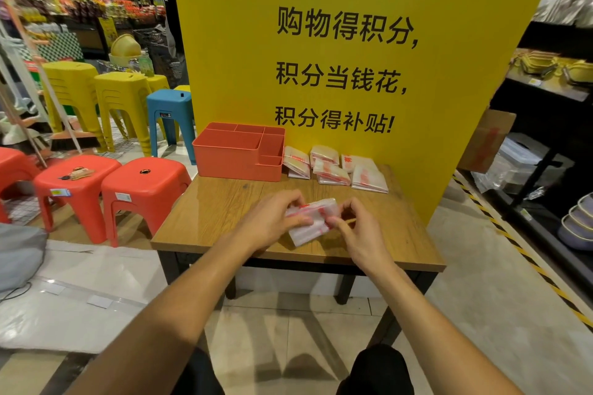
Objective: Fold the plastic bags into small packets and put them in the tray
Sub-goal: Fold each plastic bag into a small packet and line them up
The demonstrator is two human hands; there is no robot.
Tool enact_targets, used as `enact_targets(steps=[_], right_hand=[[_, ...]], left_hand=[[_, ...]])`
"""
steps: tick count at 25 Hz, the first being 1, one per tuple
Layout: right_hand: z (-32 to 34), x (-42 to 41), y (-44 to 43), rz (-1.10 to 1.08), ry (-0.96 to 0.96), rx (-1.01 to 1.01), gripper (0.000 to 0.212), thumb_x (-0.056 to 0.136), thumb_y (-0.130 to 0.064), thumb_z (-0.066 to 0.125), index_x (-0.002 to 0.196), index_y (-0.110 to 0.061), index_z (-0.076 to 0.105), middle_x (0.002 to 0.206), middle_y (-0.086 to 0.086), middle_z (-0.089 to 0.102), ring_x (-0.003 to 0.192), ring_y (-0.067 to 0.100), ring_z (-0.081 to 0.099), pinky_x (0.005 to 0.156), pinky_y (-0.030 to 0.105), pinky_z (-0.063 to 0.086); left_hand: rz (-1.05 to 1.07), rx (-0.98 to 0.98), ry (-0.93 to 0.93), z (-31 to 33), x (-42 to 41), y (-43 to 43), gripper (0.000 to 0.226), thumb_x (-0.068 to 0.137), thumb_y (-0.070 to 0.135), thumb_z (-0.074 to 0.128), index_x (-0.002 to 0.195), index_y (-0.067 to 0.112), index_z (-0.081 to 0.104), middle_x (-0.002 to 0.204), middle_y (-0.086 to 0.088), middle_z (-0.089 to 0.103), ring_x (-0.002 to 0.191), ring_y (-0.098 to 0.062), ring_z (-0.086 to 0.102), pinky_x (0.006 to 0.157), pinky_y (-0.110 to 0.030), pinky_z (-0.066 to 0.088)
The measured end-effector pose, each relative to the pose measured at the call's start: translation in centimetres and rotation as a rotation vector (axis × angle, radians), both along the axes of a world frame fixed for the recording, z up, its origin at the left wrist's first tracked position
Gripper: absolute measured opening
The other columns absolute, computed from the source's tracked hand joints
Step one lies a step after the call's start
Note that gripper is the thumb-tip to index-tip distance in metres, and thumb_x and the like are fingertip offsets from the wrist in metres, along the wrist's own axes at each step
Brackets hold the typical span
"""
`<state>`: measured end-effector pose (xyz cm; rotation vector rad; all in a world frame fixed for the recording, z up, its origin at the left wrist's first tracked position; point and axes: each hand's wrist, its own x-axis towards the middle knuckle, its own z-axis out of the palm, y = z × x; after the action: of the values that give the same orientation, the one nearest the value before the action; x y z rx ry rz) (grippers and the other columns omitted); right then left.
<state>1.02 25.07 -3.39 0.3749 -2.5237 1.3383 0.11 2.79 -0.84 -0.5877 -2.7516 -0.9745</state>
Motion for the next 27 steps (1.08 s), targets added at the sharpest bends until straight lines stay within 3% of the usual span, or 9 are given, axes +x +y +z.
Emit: enact_targets(steps=[3, 6, 12, 14, 16, 18, 21, 24, 27], right_hand=[[-0.4, -2.7, 1.1, -0.028, 0.279, 0.473, 0.019, 0.094, -0.025, 0.072, 0.095, -0.029, 0.053, 0.098, -0.012, 0.060, 0.092, 0.011, 0.054, 0.070, 0.029, 0.050], [-0.5, -3.9, 1.6, 0.002, 0.285, 0.680, 0.018, 0.092, -0.023, 0.073, 0.095, -0.029, 0.055, 0.100, -0.011, 0.058, 0.093, 0.011, 0.051, 0.073, 0.026, 0.047], [-1.2, -3.8, 2.8, 0.160, 0.049, 0.545, 0.019, 0.102, -0.028, 0.057, 0.114, -0.029, 0.073, 0.115, -0.013, 0.068, 0.108, 0.005, 0.058, 0.093, 0.031, 0.052], [-1.6, -3.4, 2.1, 0.117, 0.055, 0.508, 0.029, 0.103, -0.048, 0.053, 0.114, -0.030, 0.072, 0.112, -0.014, 0.066, 0.106, 0.004, 0.057, 0.090, 0.030, 0.051], [-2.1, -2.8, 1.2, 0.083, 0.068, 0.515, 0.036, 0.104, -0.050, 0.051, 0.125, -0.028, 0.069, 0.127, -0.010, 0.065, 0.120, 0.009, 0.056, 0.098, 0.031, 0.050], [-2.8, -2.1, 0.4, 0.131, 0.044, 0.554, 0.045, 0.109, -0.043, 0.042, 0.148, -0.023, 0.055, 0.156, -0.002, 0.050, 0.145, 0.016, 0.042, 0.119, 0.034, 0.035], [-3.6, -0.9, -0.6, 0.155, 0.006, 0.692, 0.070, 0.107, -0.059, 0.019, 0.162, -0.016, 0.027, 0.170, 0.001, 0.020, 0.158, 0.017, 0.014, 0.126, 0.031, 0.010], [-4.2, -0.5, -0.7, 0.138, 0.034, 0.834, 0.091, 0.098, -0.073, 0.002, 0.165, -0.013, 0.013, 0.171, 0.006, 0.008, 0.159, 0.017, 0.004, 0.129, 0.034, 0.003], [-4.8, -0.8, -0.1, 0.147, 0.057, 0.875, 0.093, 0.097, -0.077, 0.003, 0.165, -0.014, 0.011, 0.172, 0.006, 0.008, 0.159, 0.016, 0.003, 0.130, 0.037, 0.005]], left_hand=[[-0.081, -0.288, 0.306, 0.0, -1.9, -0.5, 0.018, 0.095, 0.047, 0.063, 0.101, 0.031, 0.061, 0.105, 0.014, 0.057, 0.098, -0.006, 0.052, 0.083, -0.032, 0.052], [-0.167, -0.527, 0.439, -1.4, -2.5, -0.4, 0.025, 0.101, 0.043, 0.051, 0.110, 0.024, 0.064, 0.108, 0.004, 0.061, 0.098, -0.013, 0.056, 0.083, -0.033, 0.053], [-0.127, -0.450, 0.096, -2.9, -2.6, 0.3, 0.046, 0.090, 0.068, 0.051, 0.103, 0.027, 0.067, 0.103, 0.010, 0.056, 0.096, -0.008, 0.051, 0.080, -0.029, 0.047], [-0.075, -0.322, 0.043, -2.9, -2.7, 0.8, 0.034, 0.094, 0.058, 0.058, 0.096, 0.026, 0.069, 0.097, 0.012, 0.056, 0.092, -0.008, 0.053, 0.078, -0.028, 0.048], [-0.004, -0.163, -0.005, -3.0, -2.8, 1.3, 0.016, 0.095, 0.042, 0.070, 0.094, 0.026, 0.072, 0.098, 0.012, 0.060, 0.092, -0.010, 0.059, 0.078, -0.026, 0.049], [0.043, -0.126, -0.027, -3.4, -2.6, 1.7, 0.015, 0.095, 0.032, 0.072, 0.108, 0.025, 0.074, 0.112, 0.008, 0.063, 0.103, -0.008, 0.058, 0.088, -0.025, 0.049], [0.055, -0.263, 0.092, -4.9, -1.9, 2.4, 0.033, 0.101, 0.029, 0.063, 0.134, 0.022, 0.066, 0.139, 0.003, 0.058, 0.130, -0.015, 0.049, 0.109, -0.037, 0.045], [-0.030, -0.375, 0.140, -6.2, -1.6, 2.1, 0.044, 0.107, 0.023, 0.053, 0.151, 0.020, 0.050, 0.160, -0.004, 0.045, 0.148, -0.021, 0.041, 0.120, -0.041, 0.037], [-0.115, -0.407, 0.072, -6.5, -1.7, 1.3, 0.053, 0.114, 0.034, 0.031, 0.162, 0.014, 0.028, 0.170, -0.007, 0.022, 0.157, -0.017, 0.020, 0.127, -0.030, 0.015]])
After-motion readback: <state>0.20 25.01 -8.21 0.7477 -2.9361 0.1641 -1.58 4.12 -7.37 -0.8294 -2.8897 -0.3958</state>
